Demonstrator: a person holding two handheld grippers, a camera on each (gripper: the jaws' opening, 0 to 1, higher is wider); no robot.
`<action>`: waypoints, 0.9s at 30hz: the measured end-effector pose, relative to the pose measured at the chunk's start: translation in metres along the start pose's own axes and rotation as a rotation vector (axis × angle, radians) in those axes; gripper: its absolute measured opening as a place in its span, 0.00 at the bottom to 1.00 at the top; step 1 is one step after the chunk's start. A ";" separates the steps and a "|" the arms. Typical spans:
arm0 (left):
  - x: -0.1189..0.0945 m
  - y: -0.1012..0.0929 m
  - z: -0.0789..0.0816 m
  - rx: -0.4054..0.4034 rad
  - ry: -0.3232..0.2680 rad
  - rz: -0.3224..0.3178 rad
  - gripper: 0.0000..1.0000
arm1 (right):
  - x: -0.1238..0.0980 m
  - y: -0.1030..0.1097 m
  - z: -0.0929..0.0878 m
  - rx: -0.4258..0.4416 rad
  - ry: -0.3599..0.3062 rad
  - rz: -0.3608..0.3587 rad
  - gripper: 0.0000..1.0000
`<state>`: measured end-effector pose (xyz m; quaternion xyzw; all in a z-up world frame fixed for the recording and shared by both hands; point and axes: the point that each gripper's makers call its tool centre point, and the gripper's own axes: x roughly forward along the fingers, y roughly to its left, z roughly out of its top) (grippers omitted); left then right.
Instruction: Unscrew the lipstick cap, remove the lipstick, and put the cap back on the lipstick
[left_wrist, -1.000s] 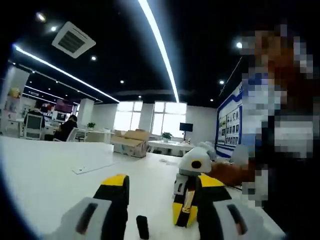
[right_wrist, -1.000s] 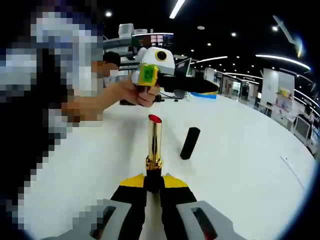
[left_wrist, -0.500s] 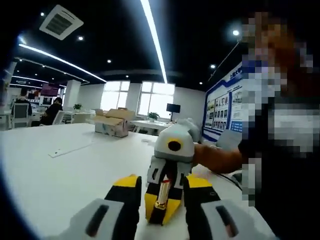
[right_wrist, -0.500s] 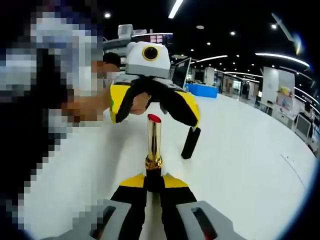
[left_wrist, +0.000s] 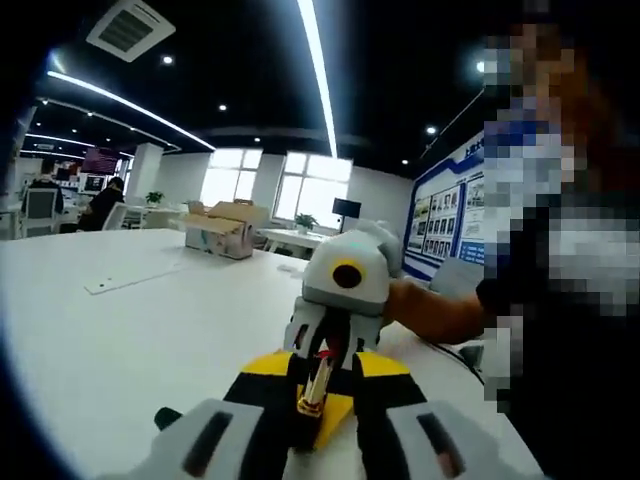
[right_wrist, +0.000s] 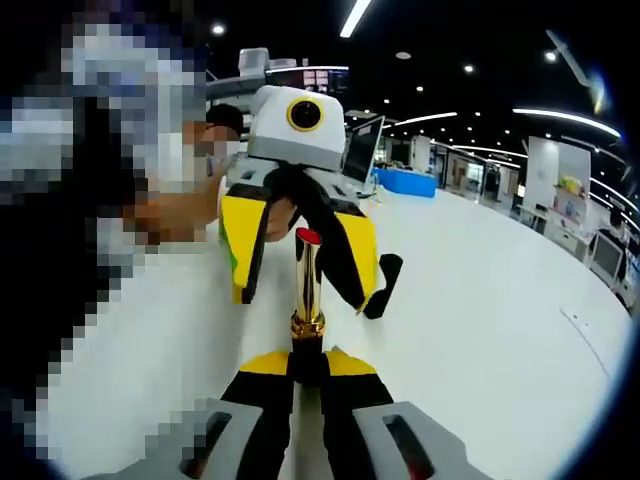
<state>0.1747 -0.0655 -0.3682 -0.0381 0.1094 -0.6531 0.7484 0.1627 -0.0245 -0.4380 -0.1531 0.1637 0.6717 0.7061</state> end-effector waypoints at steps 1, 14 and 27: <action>0.001 0.000 -0.001 0.013 0.002 0.005 0.23 | 0.000 0.000 0.000 0.000 0.001 -0.001 0.09; 0.013 -0.001 -0.003 0.016 -0.001 0.023 0.19 | 0.001 0.001 0.001 0.007 -0.004 -0.001 0.09; 0.004 0.002 0.000 0.060 -0.012 0.028 0.09 | 0.004 0.008 0.007 0.034 -0.017 0.032 0.09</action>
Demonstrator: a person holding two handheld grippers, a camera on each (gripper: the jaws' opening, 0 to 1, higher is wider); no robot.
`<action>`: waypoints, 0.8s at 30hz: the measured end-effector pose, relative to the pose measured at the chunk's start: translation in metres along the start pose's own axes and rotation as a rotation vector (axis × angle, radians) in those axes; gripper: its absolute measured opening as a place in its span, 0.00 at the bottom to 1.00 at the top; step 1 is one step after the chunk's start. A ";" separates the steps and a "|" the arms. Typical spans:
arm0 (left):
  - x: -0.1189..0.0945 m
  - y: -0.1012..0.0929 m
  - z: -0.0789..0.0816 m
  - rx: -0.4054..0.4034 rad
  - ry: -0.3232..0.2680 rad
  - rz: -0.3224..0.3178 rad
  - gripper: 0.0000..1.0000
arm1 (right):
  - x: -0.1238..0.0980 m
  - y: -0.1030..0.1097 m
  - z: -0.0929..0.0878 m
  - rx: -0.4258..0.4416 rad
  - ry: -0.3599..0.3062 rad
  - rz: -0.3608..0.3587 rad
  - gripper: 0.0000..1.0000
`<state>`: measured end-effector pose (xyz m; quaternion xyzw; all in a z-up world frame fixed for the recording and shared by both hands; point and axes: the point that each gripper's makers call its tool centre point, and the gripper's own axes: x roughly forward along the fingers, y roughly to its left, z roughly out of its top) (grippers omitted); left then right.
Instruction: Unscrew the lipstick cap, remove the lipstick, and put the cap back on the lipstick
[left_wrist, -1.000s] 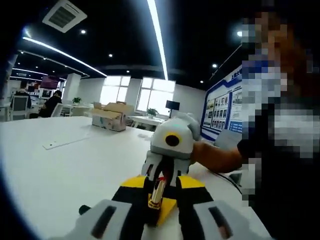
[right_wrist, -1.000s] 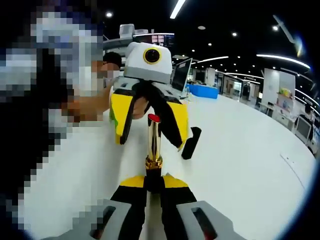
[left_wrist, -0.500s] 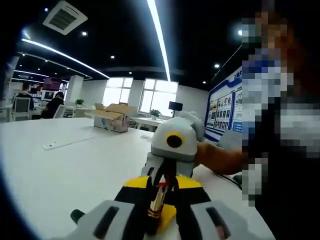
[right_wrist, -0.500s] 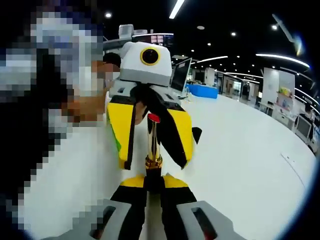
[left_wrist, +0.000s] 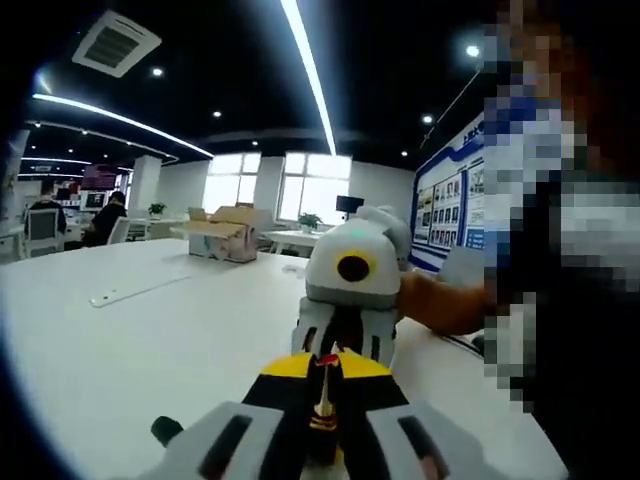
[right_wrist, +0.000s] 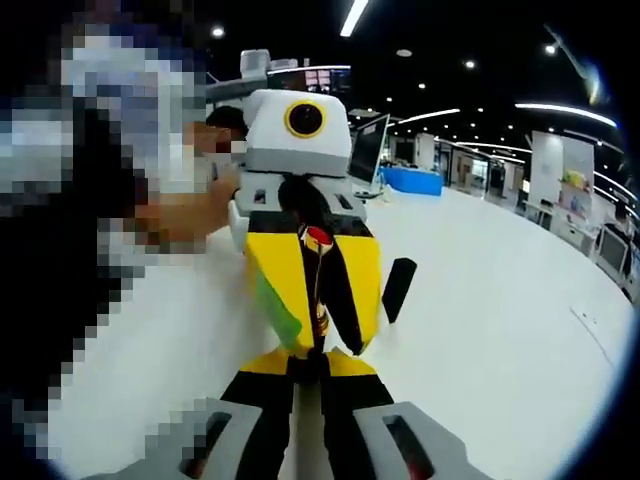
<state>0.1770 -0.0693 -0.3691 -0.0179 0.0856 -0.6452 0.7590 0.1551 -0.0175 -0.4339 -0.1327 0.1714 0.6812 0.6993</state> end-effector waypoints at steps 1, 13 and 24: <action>-0.001 0.001 0.002 -0.006 -0.009 0.001 0.09 | -0.001 0.000 0.002 0.007 -0.009 0.002 0.09; -0.034 0.019 0.070 -0.160 -0.385 0.026 0.09 | -0.033 -0.010 0.063 0.109 -0.335 -0.014 0.09; -0.047 0.028 0.086 -0.289 -0.551 0.018 0.09 | -0.048 -0.016 0.084 0.180 -0.478 -0.007 0.09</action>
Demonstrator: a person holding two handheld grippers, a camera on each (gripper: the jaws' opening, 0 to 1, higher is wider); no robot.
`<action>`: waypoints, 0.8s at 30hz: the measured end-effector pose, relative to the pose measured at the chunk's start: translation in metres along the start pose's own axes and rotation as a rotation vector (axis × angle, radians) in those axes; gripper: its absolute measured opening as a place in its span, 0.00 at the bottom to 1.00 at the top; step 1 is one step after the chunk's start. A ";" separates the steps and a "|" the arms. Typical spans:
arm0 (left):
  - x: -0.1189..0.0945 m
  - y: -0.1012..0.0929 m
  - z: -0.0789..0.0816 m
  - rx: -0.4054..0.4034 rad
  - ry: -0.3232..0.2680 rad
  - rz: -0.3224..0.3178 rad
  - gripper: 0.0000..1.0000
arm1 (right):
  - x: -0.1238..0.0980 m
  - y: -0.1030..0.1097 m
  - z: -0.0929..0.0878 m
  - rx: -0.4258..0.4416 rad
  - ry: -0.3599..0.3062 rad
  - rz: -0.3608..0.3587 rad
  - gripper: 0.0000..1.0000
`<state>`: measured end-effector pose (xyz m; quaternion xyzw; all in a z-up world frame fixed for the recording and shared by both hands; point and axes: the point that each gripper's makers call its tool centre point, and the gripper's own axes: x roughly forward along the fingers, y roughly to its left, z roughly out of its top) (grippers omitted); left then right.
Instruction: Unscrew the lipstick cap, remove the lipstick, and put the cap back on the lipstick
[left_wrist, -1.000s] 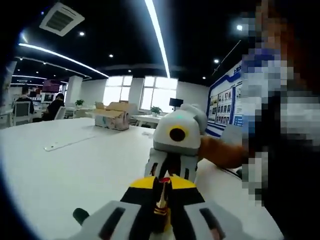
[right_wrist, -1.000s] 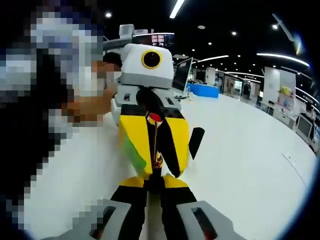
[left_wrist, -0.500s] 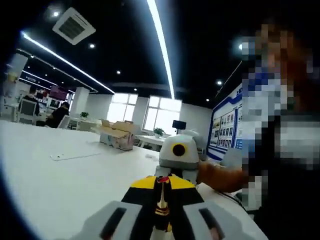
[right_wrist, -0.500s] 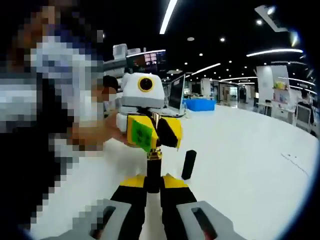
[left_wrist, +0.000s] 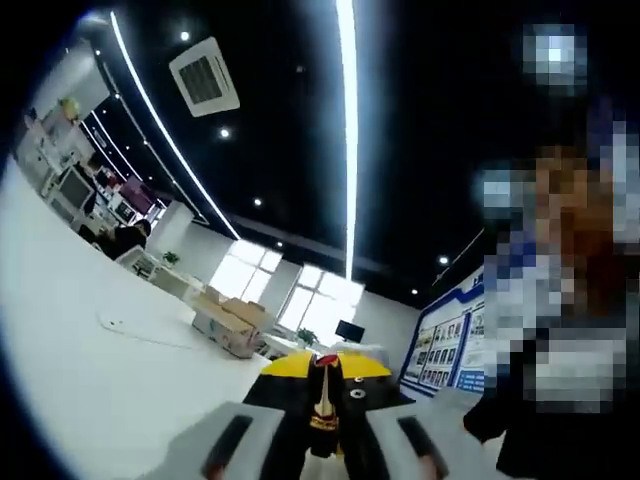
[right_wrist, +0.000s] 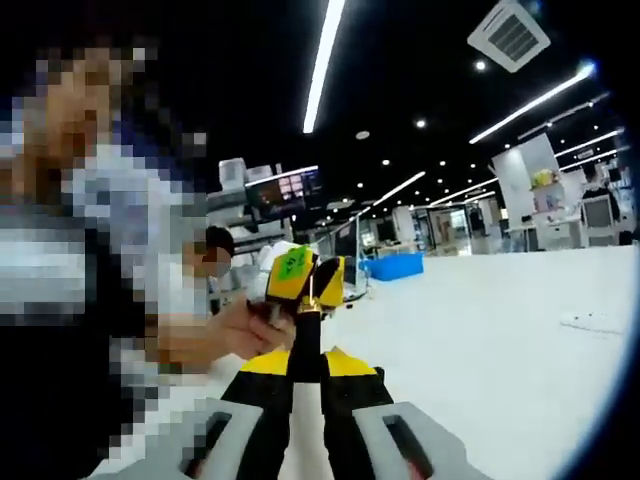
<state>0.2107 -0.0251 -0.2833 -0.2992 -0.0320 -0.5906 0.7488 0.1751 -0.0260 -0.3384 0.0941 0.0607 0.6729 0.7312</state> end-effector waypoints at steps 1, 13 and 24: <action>0.000 0.000 0.000 -0.001 -0.002 0.002 0.09 | 0.000 0.000 0.000 0.004 -0.004 0.000 0.09; -0.001 0.000 0.012 -0.049 -0.131 0.033 0.09 | -0.001 -0.001 0.017 0.059 -0.119 0.015 0.09; -0.010 0.010 0.030 -0.161 -0.246 0.062 0.09 | 0.014 0.004 0.026 -0.699 0.038 -0.245 0.13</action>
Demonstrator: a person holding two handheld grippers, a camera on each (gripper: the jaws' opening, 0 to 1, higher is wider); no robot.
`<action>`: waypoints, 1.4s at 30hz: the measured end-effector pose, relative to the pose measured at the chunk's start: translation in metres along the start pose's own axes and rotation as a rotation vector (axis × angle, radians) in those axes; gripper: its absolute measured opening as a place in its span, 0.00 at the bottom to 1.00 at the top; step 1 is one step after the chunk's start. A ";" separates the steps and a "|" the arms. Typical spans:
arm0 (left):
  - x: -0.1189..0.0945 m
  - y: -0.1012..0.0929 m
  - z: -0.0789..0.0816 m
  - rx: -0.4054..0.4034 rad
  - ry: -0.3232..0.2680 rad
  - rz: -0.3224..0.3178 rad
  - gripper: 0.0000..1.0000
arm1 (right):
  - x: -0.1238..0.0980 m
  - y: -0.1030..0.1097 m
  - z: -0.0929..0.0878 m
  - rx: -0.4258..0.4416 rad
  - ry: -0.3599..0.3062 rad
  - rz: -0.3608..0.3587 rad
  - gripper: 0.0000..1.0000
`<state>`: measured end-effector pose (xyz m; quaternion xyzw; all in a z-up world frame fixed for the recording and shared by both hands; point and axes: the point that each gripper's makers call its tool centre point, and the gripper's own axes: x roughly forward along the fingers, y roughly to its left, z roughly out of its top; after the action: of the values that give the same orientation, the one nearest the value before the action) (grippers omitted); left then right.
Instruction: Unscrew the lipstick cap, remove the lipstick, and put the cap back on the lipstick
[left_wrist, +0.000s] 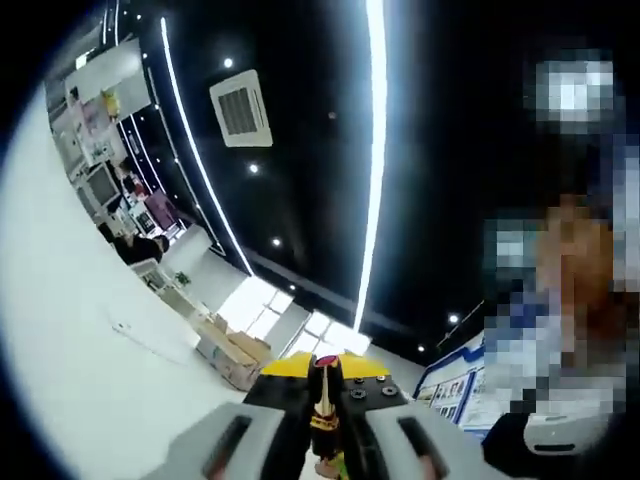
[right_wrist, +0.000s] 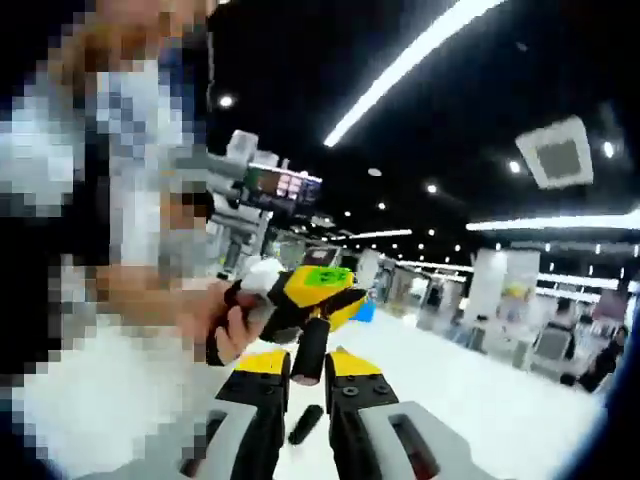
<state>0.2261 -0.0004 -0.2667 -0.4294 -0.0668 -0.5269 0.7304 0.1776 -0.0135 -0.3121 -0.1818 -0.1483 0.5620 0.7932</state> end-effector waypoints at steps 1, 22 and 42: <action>0.000 0.000 0.003 -0.016 -0.017 -0.001 0.09 | 0.001 0.000 0.002 -0.056 0.009 -0.022 0.13; -0.004 0.013 0.011 -0.296 -0.110 0.016 0.09 | 0.002 -0.001 0.009 -0.768 0.173 -0.244 0.11; 0.002 -0.007 0.003 -0.062 -0.063 -0.029 0.09 | -0.006 -0.016 0.009 0.237 -0.110 -0.084 0.09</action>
<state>0.2222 -0.0003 -0.2604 -0.4671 -0.0795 -0.5255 0.7066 0.1851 -0.0231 -0.2975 -0.0495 -0.1318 0.5510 0.8226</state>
